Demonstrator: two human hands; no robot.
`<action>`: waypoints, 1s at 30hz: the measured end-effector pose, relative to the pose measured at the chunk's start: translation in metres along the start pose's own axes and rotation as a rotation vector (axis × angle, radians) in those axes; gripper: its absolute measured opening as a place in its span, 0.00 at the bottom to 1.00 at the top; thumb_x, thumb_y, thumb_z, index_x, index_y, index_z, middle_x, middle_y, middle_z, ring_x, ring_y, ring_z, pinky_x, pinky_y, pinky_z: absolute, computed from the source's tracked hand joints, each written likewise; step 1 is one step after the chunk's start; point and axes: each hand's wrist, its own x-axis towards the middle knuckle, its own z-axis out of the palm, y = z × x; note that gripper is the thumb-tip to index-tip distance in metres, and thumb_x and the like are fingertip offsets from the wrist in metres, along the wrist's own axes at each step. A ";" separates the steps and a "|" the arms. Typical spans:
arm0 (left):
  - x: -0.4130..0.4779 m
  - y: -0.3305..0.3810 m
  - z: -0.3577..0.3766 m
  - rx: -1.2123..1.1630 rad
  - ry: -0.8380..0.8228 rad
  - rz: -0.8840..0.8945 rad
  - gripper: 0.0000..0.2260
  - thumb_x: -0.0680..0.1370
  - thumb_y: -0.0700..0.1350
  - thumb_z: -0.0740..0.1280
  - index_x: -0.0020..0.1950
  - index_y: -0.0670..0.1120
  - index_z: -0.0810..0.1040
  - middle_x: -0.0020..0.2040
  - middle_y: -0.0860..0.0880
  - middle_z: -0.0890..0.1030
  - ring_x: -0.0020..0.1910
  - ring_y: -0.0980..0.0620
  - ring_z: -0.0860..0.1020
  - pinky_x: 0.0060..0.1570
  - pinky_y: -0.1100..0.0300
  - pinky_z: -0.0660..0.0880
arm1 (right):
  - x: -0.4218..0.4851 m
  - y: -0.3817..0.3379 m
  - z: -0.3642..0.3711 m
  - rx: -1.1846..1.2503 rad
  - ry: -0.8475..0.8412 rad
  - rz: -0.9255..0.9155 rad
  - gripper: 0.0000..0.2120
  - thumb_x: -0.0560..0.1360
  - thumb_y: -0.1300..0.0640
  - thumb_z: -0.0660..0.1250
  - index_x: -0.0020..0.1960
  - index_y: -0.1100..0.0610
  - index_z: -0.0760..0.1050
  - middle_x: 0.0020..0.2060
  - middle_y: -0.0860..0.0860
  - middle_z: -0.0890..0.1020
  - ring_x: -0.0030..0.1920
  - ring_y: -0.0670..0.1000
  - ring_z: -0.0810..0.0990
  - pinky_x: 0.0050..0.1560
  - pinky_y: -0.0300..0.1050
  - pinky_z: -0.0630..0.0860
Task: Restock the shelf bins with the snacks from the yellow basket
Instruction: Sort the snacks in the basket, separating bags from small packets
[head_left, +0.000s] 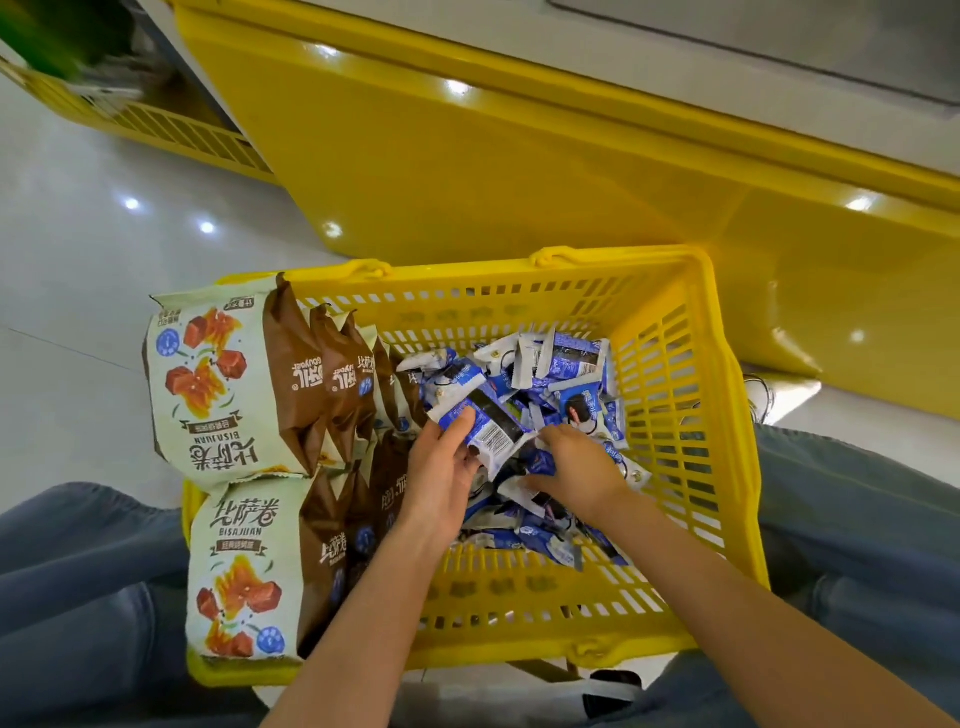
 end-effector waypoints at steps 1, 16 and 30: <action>0.000 -0.001 -0.001 0.049 -0.004 0.023 0.06 0.77 0.41 0.65 0.54 0.47 0.76 0.49 0.48 0.83 0.50 0.50 0.80 0.53 0.55 0.75 | -0.004 0.000 -0.005 0.058 0.024 0.019 0.24 0.73 0.46 0.69 0.63 0.57 0.67 0.57 0.56 0.75 0.52 0.55 0.75 0.48 0.48 0.73; 0.037 -0.014 0.072 0.930 -0.241 0.202 0.11 0.80 0.39 0.59 0.62 0.39 0.71 0.58 0.44 0.76 0.57 0.49 0.75 0.55 0.63 0.72 | -0.001 0.007 -0.075 -0.066 0.442 0.087 0.23 0.80 0.59 0.59 0.72 0.63 0.56 0.69 0.59 0.65 0.71 0.57 0.61 0.71 0.48 0.59; 0.092 0.029 0.008 1.289 0.261 0.415 0.18 0.80 0.46 0.59 0.67 0.39 0.69 0.65 0.40 0.72 0.66 0.44 0.68 0.64 0.53 0.65 | 0.021 -0.033 -0.012 0.090 0.092 -0.286 0.22 0.80 0.57 0.59 0.73 0.56 0.60 0.69 0.53 0.67 0.66 0.53 0.69 0.61 0.45 0.68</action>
